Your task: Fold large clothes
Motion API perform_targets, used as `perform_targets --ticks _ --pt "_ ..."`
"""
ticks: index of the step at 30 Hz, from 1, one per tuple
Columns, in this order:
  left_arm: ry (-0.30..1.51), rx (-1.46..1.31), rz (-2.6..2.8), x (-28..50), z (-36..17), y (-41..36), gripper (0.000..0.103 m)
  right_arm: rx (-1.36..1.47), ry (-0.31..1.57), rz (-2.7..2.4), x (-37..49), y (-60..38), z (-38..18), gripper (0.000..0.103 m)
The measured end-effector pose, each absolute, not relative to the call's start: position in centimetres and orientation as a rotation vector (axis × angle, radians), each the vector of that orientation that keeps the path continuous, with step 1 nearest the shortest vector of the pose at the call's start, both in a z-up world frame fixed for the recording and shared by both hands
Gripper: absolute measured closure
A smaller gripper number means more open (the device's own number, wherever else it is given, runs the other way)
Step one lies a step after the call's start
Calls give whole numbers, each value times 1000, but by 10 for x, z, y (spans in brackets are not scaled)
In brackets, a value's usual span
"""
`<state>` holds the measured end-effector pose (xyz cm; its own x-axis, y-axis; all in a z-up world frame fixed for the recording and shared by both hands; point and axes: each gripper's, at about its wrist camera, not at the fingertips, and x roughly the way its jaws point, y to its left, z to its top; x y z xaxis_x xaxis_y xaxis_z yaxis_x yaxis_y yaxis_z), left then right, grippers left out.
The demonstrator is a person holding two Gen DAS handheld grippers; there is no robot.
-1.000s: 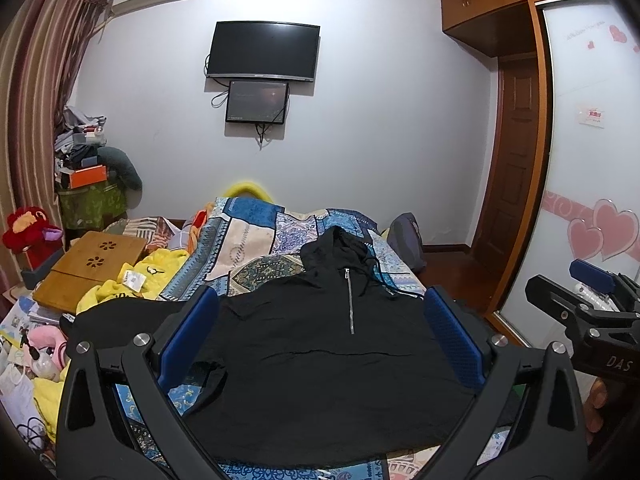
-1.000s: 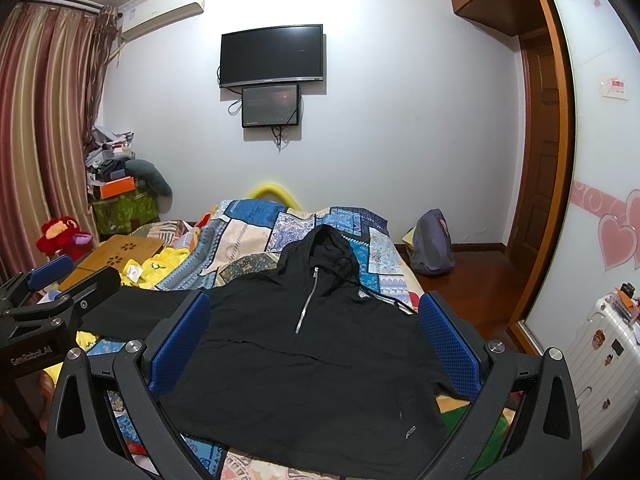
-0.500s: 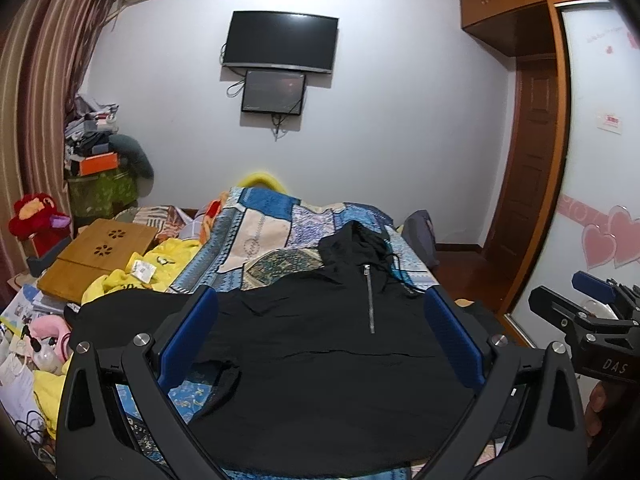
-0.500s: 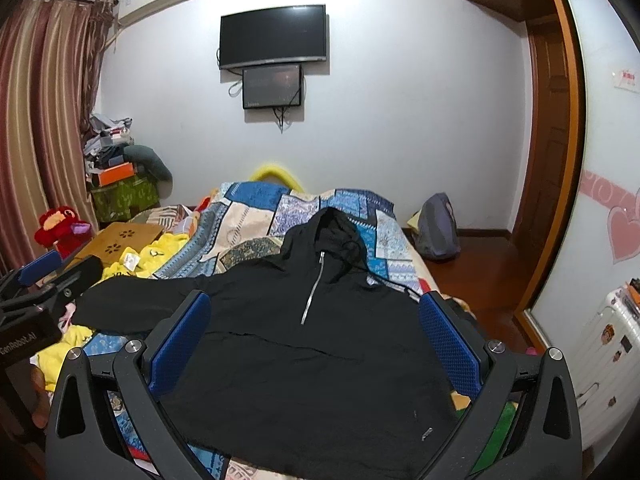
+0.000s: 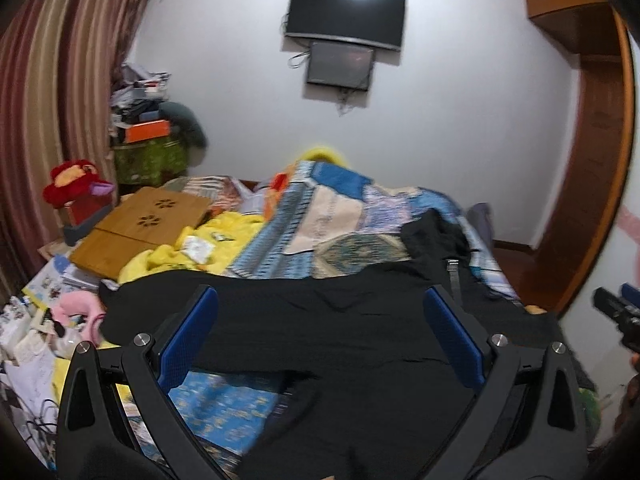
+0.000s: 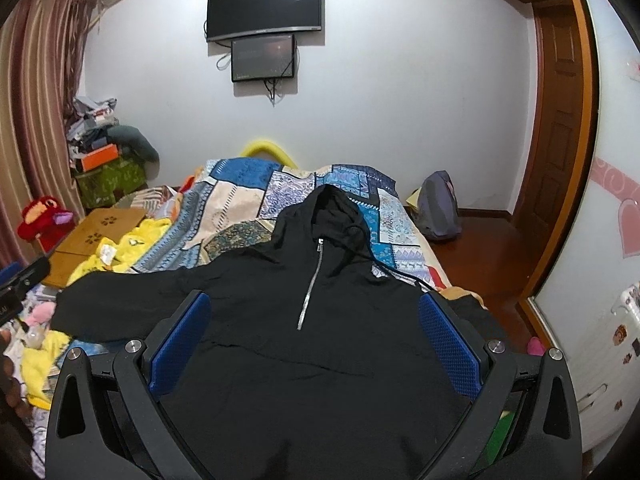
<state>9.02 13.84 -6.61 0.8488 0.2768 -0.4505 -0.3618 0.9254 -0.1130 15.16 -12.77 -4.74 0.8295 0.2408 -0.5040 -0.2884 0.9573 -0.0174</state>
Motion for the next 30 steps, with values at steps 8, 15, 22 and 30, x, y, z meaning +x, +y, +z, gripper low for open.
perform_targets --ticks 8,15,22,30 --pt "520 -251 415 107 -103 206 0 -145 606 240 199 -113 -68 0" --pt "631 -451 435 103 -155 293 0 -155 747 259 230 -103 -98 0" --pt "741 -727 403 91 -218 371 1 -140 876 281 246 -92 -124 0" --pt "719 -1125 341 77 -281 422 15 -157 918 295 253 -89 -132 0"
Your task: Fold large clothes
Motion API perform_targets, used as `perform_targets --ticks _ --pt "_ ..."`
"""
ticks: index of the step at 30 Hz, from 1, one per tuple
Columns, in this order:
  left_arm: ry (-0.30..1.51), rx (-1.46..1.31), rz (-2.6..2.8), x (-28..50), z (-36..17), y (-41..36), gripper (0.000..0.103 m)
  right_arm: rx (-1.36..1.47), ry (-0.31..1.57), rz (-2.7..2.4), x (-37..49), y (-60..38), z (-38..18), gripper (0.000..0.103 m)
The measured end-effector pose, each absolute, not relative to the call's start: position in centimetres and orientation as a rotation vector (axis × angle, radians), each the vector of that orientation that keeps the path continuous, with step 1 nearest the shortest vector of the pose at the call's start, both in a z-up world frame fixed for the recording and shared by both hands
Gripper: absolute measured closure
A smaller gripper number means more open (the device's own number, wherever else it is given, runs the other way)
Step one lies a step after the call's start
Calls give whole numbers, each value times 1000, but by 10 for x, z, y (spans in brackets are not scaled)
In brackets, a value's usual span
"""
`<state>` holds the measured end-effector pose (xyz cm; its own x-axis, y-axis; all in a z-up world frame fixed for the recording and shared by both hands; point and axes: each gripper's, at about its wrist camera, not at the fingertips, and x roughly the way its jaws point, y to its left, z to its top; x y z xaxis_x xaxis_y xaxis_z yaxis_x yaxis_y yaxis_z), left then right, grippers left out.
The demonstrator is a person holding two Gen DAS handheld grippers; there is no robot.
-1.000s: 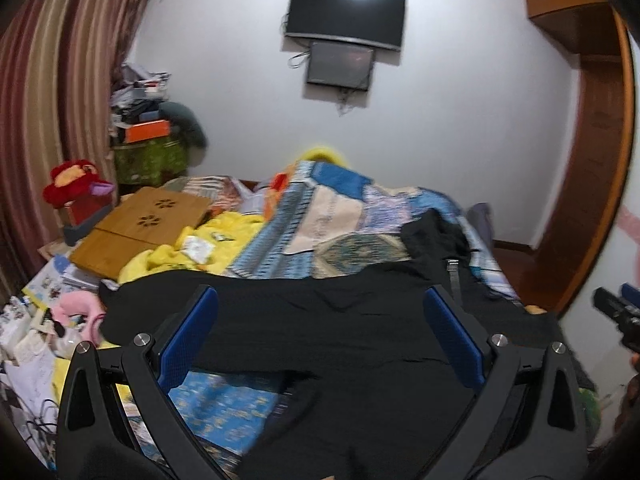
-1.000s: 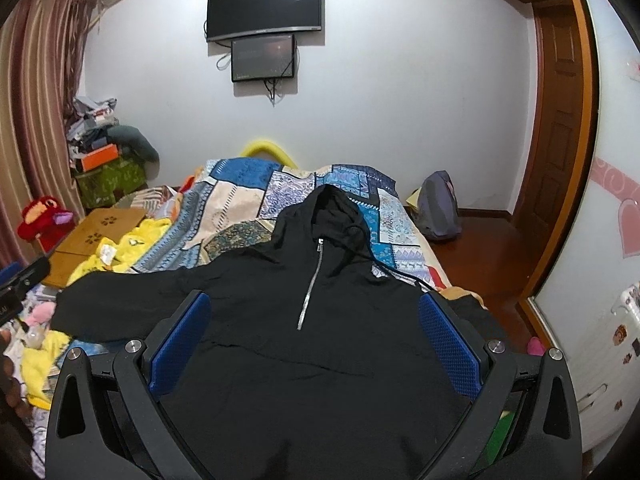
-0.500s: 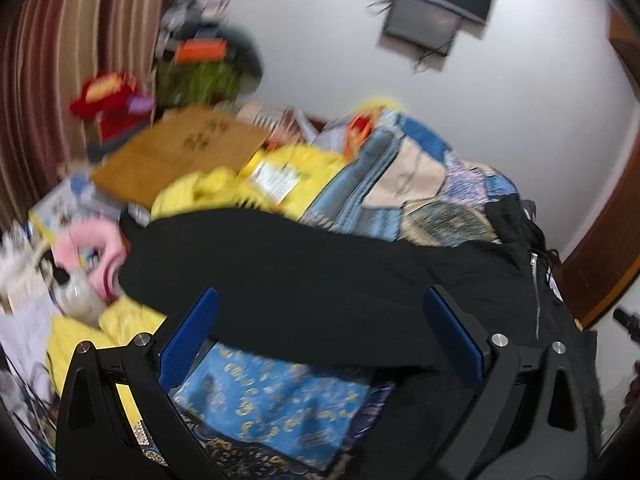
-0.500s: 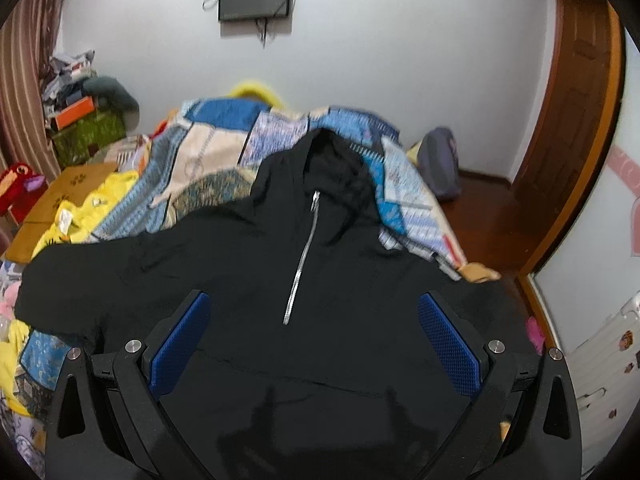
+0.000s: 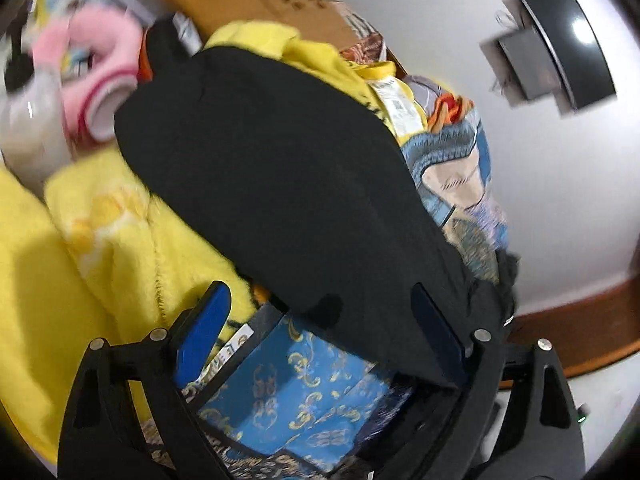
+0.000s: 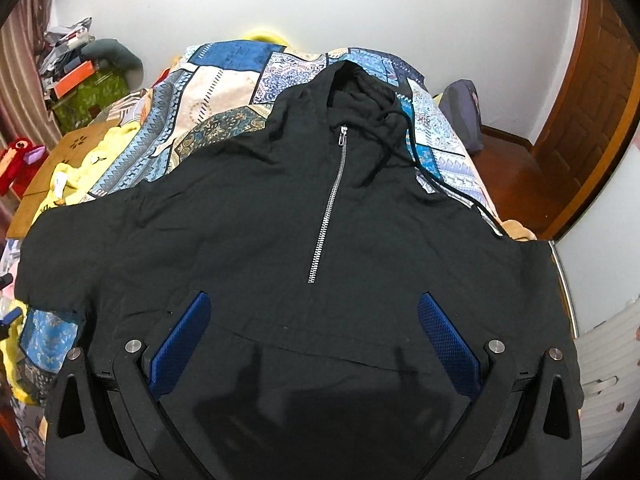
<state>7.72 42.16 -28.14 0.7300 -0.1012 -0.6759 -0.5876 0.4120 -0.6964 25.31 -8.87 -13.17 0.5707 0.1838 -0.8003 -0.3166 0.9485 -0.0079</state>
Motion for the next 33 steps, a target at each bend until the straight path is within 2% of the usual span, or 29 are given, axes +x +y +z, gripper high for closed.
perform_targets --ticks 5,7,9,11,13,16,17,24,29,33 --pt "656 -1183 351 83 -291 433 34 -134 941 285 258 -91 -136 0" --pt "626 -1140 396 89 -288 436 37 -123 943 285 258 -91 -135 0" --pt "626 -1130 451 94 -290 439 51 -121 935 283 258 -91 -132 0" --pt "640 -1096 495 102 -286 440 59 -128 914 276 258 -92 -124 0" --pt "641 -1042 537 104 -280 438 71 -131 878 277 256 -95 -110 0" --pt "602 -1033 550 106 -265 442 82 -117 851 297 255 -100 -95 0" --pt "591 -1015 557 109 -256 442 90 -110 850 304 255 -101 -93 0" --pt "515 -780 474 146 -161 414 97 -34 867 354 262 -115 -82 0" --pt "471 -594 345 185 -85 353 98 -15 869 346 261 -132 -84 0" --pt "450 -511 210 213 -45 299 98 3 868 355 261 -151 -85 0"
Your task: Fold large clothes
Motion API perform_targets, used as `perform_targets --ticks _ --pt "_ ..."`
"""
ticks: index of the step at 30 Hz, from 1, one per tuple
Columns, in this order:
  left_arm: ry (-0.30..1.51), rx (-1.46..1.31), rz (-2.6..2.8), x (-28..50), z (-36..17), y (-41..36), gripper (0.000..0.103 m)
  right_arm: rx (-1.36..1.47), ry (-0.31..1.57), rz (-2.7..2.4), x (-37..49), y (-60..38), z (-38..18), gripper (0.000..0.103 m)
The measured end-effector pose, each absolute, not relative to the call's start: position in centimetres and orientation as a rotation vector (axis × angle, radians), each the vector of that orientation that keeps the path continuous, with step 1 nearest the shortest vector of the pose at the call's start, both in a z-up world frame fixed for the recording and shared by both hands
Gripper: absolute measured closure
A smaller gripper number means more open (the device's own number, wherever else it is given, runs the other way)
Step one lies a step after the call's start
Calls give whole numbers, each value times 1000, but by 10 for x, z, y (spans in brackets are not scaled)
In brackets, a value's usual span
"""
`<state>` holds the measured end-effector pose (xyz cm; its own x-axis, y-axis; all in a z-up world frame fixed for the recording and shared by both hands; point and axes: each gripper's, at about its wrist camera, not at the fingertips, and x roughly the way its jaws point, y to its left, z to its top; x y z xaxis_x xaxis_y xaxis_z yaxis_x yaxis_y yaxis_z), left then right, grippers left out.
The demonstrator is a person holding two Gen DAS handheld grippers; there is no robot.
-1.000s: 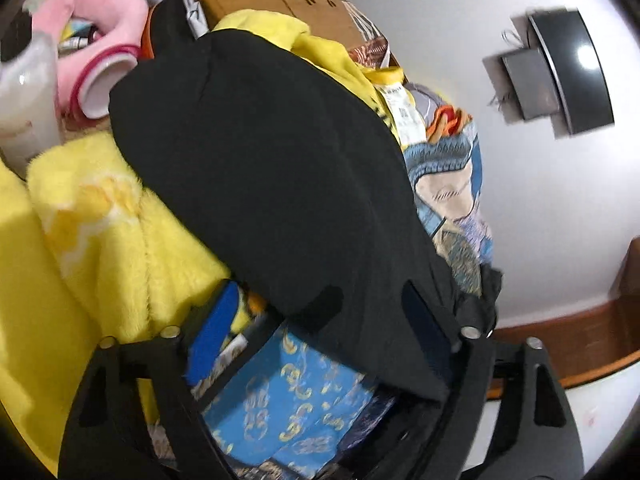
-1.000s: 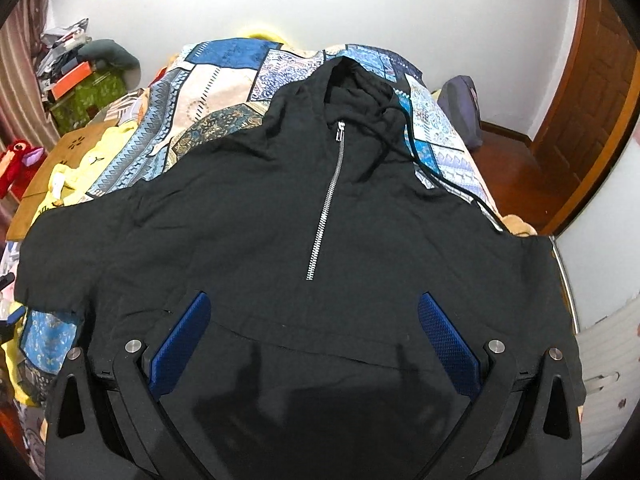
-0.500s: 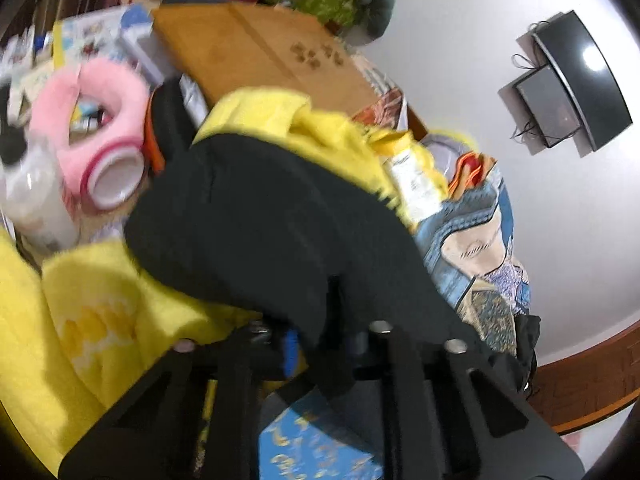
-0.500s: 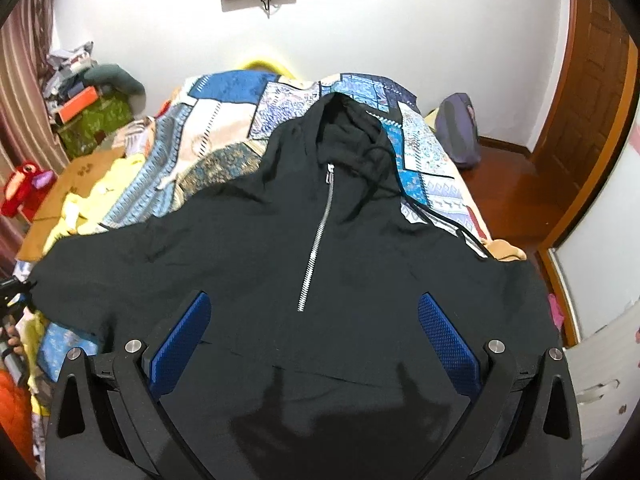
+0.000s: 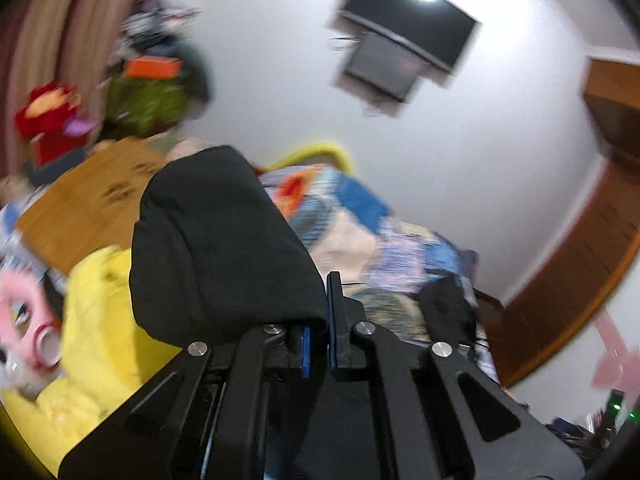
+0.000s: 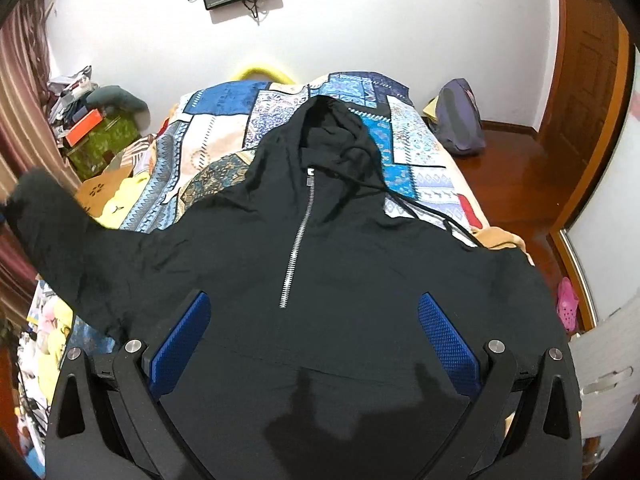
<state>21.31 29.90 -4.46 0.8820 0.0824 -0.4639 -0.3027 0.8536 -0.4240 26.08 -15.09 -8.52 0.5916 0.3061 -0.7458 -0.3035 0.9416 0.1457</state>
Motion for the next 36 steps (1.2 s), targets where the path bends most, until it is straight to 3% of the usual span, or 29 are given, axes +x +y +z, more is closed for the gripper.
perform_targets --ticks 5,10,18,24,31,34,36 --pt "469 -419 39 258 -12 212 98 3 853 395 262 -174 -79 0" --pt "548 -332 -57 299 -17 130 98 -32 837 360 263 -200 -79 0" --pt "767 -218 -180 329 -95 22 98 -2 910 311 264 -241 -105 0" --pt "1034 -133 -256 328 -171 -37 98 -9 969 310 261 -250 -123 0" --pt "1149 12 -292 299 -204 -75 95 36 1016 304 258 -253 -134 0" --pt "1159 23 -328 286 -200 -74 77 29 1012 298 255 -251 -131 0" --pt "1140 5 -341 275 -193 -67 52 19 1005 304 254 -247 -128 0"
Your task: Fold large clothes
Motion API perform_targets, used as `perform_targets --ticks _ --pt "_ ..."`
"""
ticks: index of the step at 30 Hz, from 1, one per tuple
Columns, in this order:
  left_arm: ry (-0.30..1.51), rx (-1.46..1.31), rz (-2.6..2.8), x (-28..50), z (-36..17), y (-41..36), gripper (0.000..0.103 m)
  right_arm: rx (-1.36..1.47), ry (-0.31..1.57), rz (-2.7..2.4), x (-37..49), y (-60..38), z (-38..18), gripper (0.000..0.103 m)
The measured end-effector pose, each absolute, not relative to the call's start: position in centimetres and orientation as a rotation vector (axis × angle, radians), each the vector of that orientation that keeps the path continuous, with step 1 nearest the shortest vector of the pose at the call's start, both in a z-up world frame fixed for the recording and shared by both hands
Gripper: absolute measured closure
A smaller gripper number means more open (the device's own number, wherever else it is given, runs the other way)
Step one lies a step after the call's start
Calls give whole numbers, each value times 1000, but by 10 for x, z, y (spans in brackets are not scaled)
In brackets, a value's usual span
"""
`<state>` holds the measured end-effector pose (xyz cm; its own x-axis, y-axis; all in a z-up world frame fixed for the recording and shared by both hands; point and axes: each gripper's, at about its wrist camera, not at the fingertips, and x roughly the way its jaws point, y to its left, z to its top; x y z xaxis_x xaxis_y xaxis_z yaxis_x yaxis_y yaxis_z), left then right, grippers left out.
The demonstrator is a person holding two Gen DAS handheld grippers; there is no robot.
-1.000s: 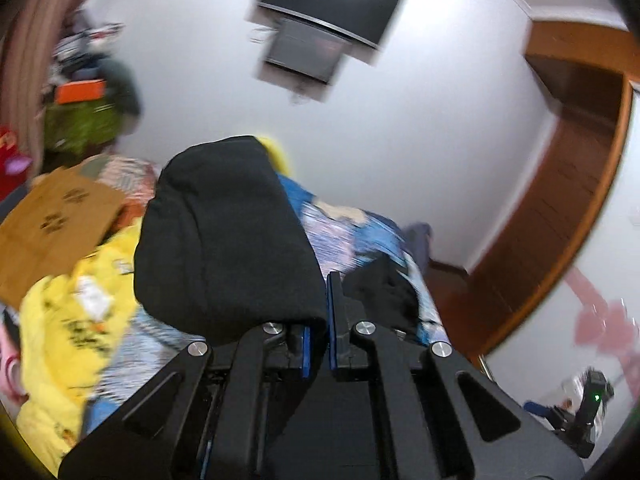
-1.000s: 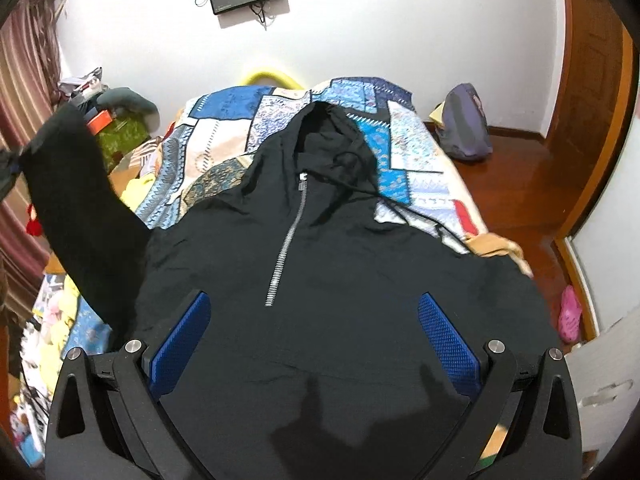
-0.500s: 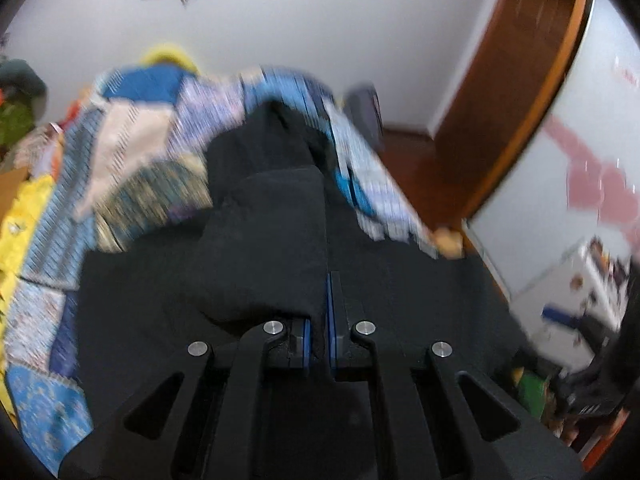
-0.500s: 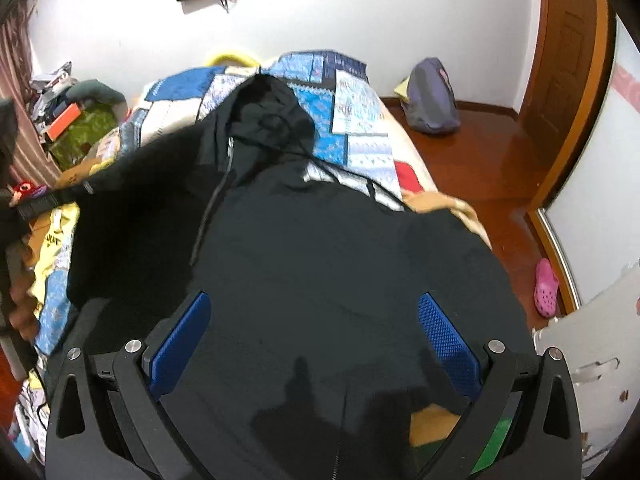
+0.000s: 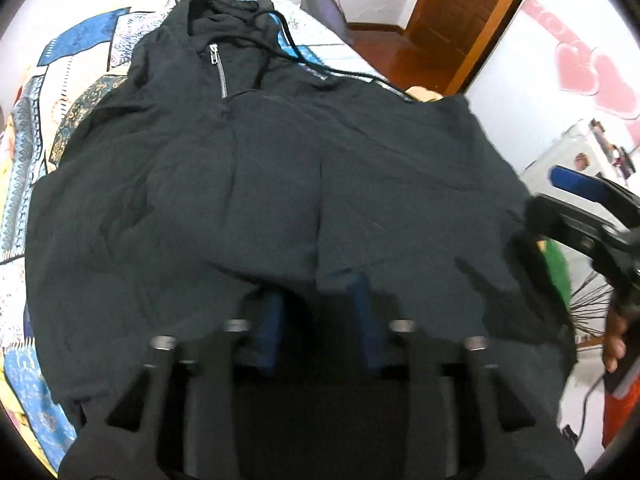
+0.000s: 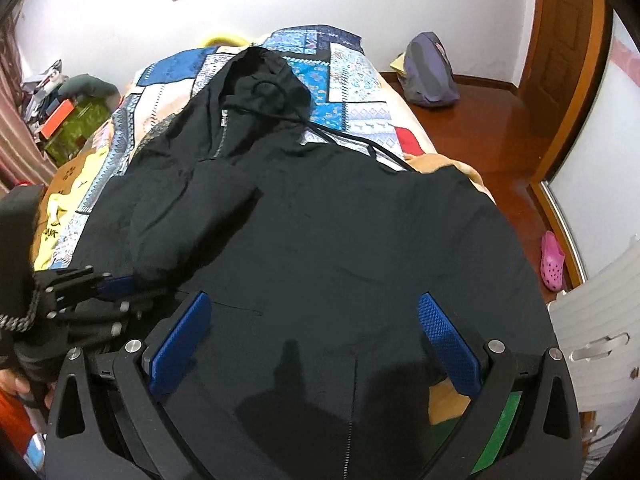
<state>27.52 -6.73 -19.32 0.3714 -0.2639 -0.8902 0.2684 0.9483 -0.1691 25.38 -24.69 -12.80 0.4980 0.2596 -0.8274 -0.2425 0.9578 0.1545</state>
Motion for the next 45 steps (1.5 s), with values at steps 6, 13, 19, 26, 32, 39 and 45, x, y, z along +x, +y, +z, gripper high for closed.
perform_targets --ticks 6,13,19,26,32,39,45 --pt "1027 46 -312 247 -156 -41 43 -16 983 337 254 -225 -118 0" --pt "953 38 -147 230 -141 31 36 -103 981 409 262 -171 -116 0" --pt "1006 -50 -41 231 -161 97 36 -175 1007 470 276 -117 -130 0" --pt "1024 -92 24 220 -180 134 37 -291 1002 479 286 -63 -152 4" --pt "1060 -154 20 216 -191 146 37 -389 1083 463 303 -35 -188 39" --pt "1077 -151 25 216 -194 142 37 -478 1036 471 295 -40 -186 76" --pt "1050 -166 23 223 -181 133 36 -435 840 419 271 -66 -139 84"
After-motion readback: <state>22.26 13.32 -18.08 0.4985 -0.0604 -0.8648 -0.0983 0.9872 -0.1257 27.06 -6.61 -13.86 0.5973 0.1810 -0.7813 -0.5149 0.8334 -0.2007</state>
